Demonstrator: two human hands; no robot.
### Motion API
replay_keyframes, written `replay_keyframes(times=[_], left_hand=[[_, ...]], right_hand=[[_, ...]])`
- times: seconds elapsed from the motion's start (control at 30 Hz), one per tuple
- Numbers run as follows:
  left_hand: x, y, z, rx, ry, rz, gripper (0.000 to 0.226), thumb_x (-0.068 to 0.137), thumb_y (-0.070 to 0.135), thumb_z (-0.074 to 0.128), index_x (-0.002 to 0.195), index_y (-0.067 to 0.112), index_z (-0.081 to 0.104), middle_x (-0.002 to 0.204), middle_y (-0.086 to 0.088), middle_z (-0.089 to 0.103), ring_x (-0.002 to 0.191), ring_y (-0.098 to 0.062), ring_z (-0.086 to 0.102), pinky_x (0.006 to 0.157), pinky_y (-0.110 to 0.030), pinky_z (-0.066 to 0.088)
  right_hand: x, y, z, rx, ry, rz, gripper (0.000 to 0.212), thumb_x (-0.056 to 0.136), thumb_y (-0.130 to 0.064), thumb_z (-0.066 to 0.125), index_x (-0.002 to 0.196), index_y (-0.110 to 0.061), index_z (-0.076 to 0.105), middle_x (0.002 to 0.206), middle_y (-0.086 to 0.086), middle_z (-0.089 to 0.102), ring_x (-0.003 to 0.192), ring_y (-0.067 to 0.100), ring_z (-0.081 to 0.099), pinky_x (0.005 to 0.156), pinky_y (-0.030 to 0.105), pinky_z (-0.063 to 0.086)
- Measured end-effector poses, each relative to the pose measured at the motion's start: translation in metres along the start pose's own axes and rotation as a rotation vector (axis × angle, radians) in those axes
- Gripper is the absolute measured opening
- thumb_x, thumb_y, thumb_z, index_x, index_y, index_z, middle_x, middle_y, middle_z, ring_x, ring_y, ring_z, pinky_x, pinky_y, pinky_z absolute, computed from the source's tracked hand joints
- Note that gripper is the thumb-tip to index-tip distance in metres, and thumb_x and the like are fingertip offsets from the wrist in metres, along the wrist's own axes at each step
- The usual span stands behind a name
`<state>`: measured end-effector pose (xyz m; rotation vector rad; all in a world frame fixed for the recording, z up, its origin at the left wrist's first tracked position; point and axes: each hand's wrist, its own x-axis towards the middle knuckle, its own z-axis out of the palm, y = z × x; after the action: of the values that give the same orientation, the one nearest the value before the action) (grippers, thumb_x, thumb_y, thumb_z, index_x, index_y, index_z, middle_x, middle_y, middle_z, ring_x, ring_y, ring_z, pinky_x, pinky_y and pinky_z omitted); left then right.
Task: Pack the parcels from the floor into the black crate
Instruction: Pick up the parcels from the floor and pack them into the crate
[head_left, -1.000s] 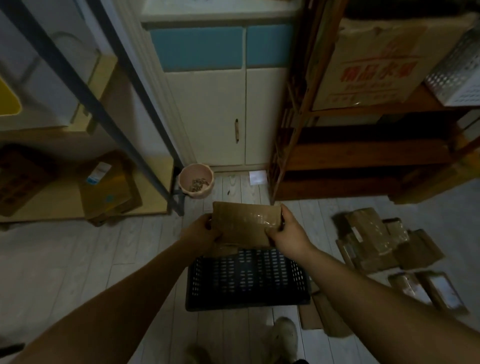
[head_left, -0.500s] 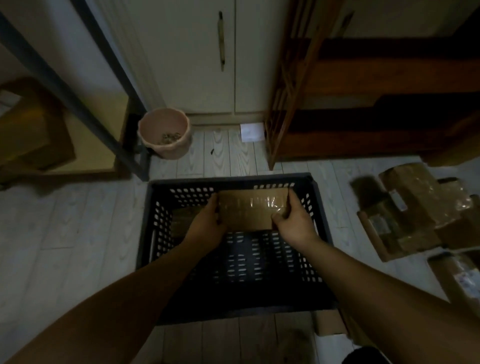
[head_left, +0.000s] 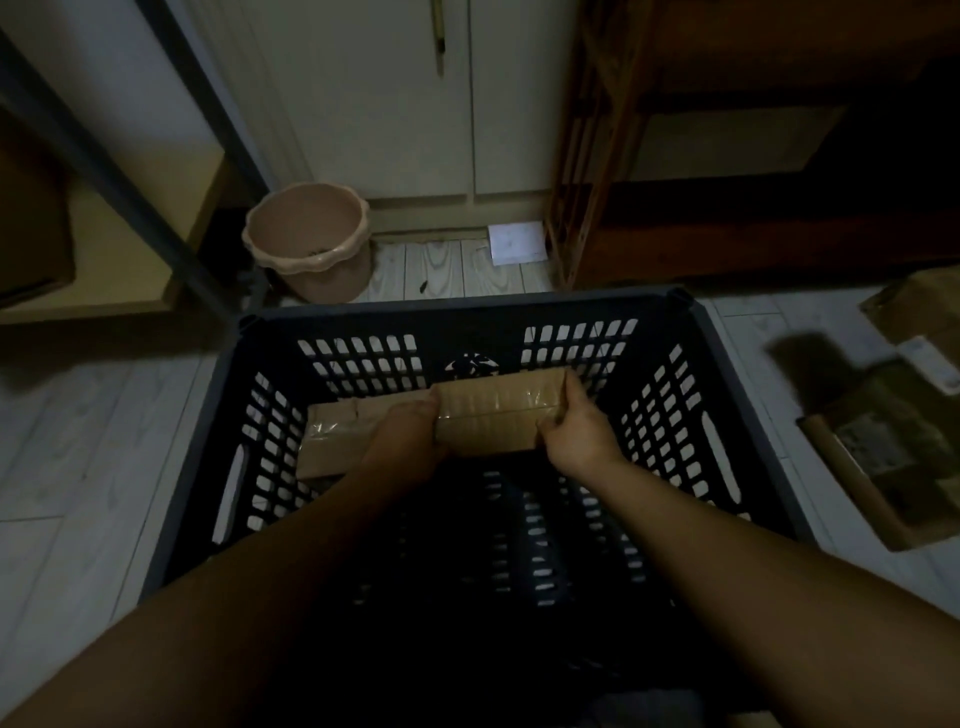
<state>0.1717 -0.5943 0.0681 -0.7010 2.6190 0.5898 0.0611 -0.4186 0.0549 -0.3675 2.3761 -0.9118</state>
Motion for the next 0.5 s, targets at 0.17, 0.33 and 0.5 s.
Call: replay_keyframes(times=[0.17, 0.33, 0.5], left_hand=[[0.008, -0.009, 0.009, 0.132, -0.049, 0.006, 0.077, 0.091, 0.043, 0.053, 0.151, 0.02, 0.011, 0.158, -0.007, 0.012, 0.145, -0.027, 0.013, 0.117, -0.048, 0.017], [0.019, -0.025, 0.02, 0.184, -0.134, -0.05, 0.079, 0.091, 0.054, 0.045, 0.149, 0.036, -0.006, 0.159, -0.005, -0.01, 0.145, -0.035, -0.008, 0.112, -0.061, 0.002], [0.029, -0.022, 0.026, 0.072, -0.079, -0.1, 0.078, 0.09, 0.05, 0.049, 0.149, 0.035, 0.001, 0.159, -0.007, -0.006, 0.145, -0.036, -0.006, 0.115, -0.059, 0.006]], right_hand=[[0.013, 0.003, 0.011, -0.053, -0.039, 0.056, 0.08, 0.094, -0.015, 0.05, 0.153, -0.027, -0.002, 0.151, 0.014, 0.032, 0.132, 0.031, 0.04, 0.111, 0.036, 0.034], [0.014, 0.014, 0.022, -0.058, -0.099, 0.072, 0.092, 0.093, -0.026, 0.058, 0.152, -0.023, -0.011, 0.156, 0.011, 0.018, 0.139, 0.03, 0.031, 0.115, 0.04, 0.027], [0.03, 0.009, 0.02, -0.106, -0.154, 0.117, 0.089, 0.095, -0.032, 0.053, 0.151, -0.021, -0.016, 0.16, 0.013, 0.002, 0.143, 0.033, 0.022, 0.117, 0.039, 0.023]])
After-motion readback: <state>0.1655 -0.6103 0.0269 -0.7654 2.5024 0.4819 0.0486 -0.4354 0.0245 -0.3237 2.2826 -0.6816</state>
